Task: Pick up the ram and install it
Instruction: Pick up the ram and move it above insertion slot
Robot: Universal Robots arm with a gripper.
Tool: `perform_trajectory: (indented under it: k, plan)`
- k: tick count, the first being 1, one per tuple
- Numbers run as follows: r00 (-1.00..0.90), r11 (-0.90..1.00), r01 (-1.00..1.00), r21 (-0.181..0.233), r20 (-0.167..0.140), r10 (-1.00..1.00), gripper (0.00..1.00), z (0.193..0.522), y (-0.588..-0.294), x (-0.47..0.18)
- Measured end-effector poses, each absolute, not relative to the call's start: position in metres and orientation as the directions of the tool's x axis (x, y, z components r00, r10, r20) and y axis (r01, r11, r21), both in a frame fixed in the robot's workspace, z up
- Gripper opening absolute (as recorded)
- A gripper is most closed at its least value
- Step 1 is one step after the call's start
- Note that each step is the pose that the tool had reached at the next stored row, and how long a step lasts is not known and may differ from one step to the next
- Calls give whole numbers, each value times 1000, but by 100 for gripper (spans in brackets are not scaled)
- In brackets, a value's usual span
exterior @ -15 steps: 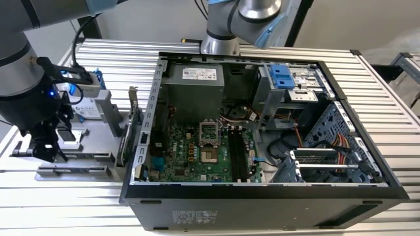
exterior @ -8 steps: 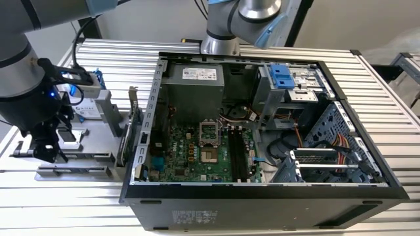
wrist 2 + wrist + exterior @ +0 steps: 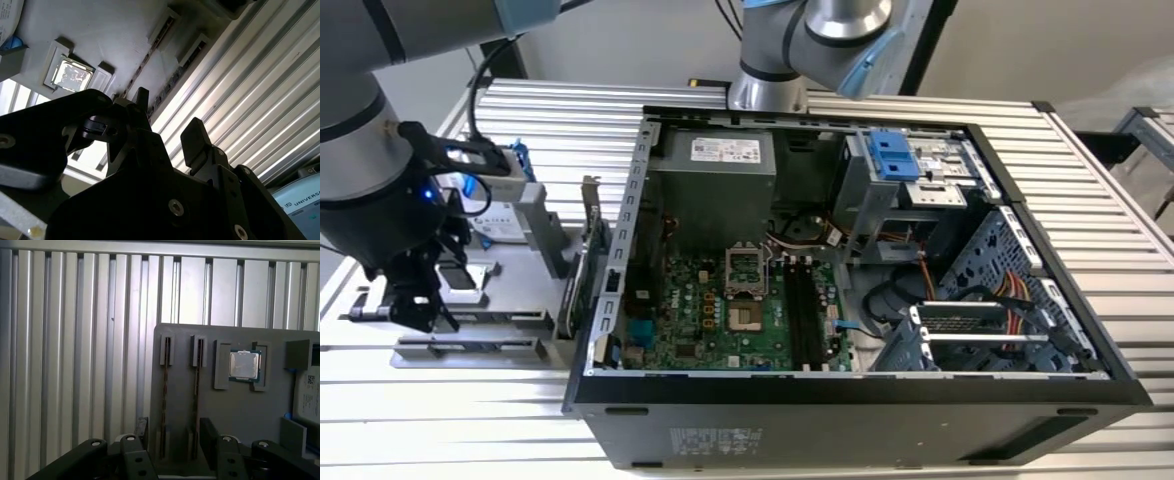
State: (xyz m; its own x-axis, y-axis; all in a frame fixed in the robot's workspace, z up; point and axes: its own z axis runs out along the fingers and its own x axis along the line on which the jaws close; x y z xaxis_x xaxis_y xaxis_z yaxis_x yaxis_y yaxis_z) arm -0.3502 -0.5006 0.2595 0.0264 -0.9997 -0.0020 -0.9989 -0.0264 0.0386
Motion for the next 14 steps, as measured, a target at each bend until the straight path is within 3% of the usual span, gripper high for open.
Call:
perform_trajectory:
  k: [14]
  plan:
    - [26, -26, -999, 39, -2, -1000, 100, 255, -501, -350]
